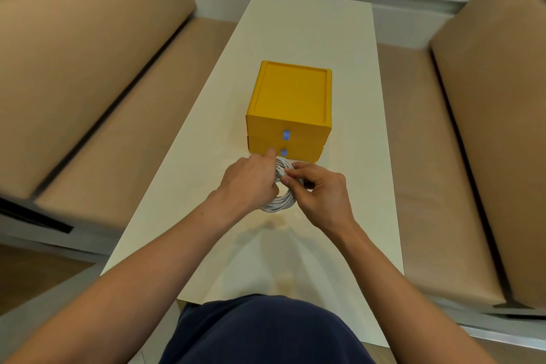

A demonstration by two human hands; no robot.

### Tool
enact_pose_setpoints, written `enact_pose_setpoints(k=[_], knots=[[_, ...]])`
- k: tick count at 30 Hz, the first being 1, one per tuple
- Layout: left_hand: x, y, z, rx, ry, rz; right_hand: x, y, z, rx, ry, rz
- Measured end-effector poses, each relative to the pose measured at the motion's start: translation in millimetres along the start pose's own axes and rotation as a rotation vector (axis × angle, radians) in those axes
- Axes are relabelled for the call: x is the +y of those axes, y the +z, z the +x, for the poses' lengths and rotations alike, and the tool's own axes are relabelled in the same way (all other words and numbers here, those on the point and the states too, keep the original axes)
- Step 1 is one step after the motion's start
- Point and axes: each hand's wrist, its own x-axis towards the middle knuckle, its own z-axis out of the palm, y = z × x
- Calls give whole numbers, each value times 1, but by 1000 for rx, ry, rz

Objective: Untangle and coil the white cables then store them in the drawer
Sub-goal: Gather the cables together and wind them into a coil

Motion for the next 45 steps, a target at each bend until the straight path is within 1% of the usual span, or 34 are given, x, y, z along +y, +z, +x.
enact_pose_setpoints(k=[2, 4, 7, 10, 12, 15, 19, 22, 24, 26, 27, 29, 31, 32, 33, 36, 40, 45], knots=[[-2, 0, 3, -40, 27, -19, 0, 1, -1, -1, 36, 13], [-4, 0, 5, -108, 43, -107, 1, -1, -1, -20, 89, 45], [-11, 2, 6, -214, 3, -402, 1, -3, -2, -59, 160, 86], [-18, 5, 3, -333, -76, -703, 1, -4, -3, -98, 161, 76], [-21, 8, 2, -430, -120, -751, 2, -3, -4, -131, 168, 61], [-23, 11, 3, -466, -126, -619, 0, 0, -6, -173, 135, 30], [-20, 16, 0, -352, -61, -271, -1, 3, -8, -224, 94, -7], [-13, 17, -3, -263, -35, -91, 1, 4, -6, -254, 100, -18], [-9, 19, -4, -241, -7, 3, 3, 3, -6, -262, 117, -22], [-8, 20, -3, -262, 10, 22, 5, 4, -9, -276, 162, 0], [-9, 21, -2, -287, 18, -12, 6, 5, -11, -276, 201, 32], [-12, 23, -1, -312, 9, -201, 10, 5, -12, -261, 290, 112], [-16, 24, -3, -283, -16, -441, 14, 1, -9, -244, 356, 157], [-17, 24, -4, -255, -27, -512, 16, -1, -7, -243, 367, 160], [-18, 25, -5, -216, -27, -531, 17, -2, -6, -244, 359, 150], [-17, 28, -7, -95, 9, -421, 15, 1, -7, -238, 308, 89], [-13, 31, -1, -124, 52, -151, 12, 6, -7, -228, 275, 55], [-2, 31, 0, -124, 54, -36, 9, 5, -2, -234, 227, 9]])
